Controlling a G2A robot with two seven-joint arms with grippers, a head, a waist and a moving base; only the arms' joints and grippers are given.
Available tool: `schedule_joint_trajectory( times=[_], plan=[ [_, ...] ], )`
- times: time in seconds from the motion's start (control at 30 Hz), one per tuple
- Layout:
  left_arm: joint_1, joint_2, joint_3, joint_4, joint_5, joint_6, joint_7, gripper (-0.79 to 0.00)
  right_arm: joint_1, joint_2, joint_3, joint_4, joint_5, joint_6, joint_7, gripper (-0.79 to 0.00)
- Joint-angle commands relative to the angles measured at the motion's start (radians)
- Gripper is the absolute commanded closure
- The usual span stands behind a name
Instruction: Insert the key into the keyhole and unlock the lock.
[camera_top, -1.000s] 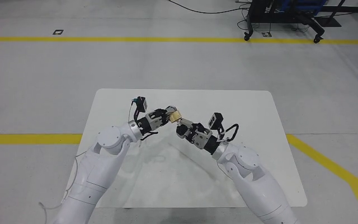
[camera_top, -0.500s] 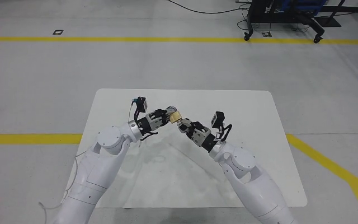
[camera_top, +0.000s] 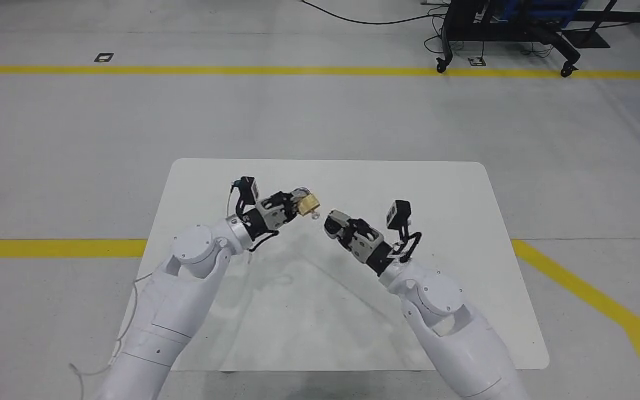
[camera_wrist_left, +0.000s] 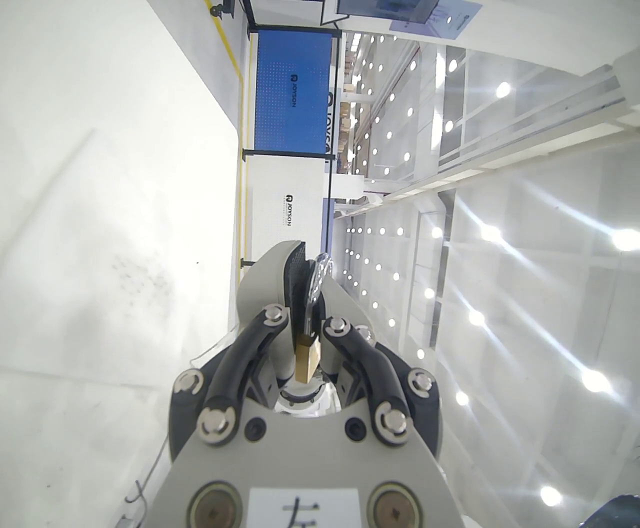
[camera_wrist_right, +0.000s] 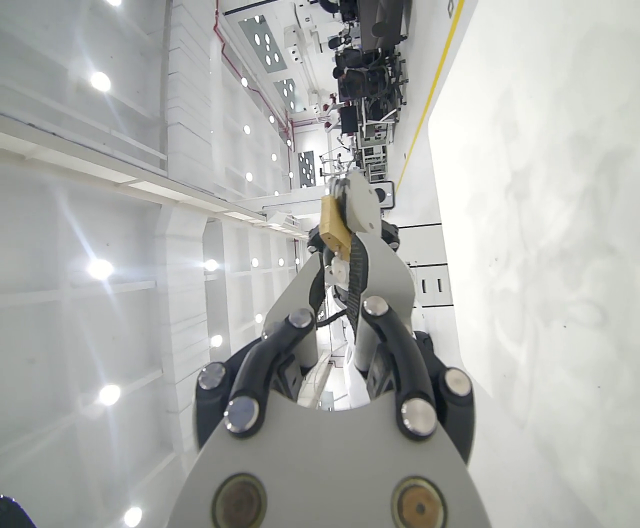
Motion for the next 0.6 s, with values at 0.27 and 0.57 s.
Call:
schedule_joint_trajectory(
  times=[0.27,0.57],
  plan=[
    [-0.018,-0.010,0.001,0.044,-0.204,0.232,-0.043,0.000,0.007,-0.007,-0.064,-0.006,-0.210,-0.147,-0.050,0.000],
    [-0.023,-0.012,0.001,0.053,-0.268,0.274,-0.071,0.000,0.068,-0.029,-0.129,0.059,-0.347,-0.119,-0.194,0.000]
  ],
)
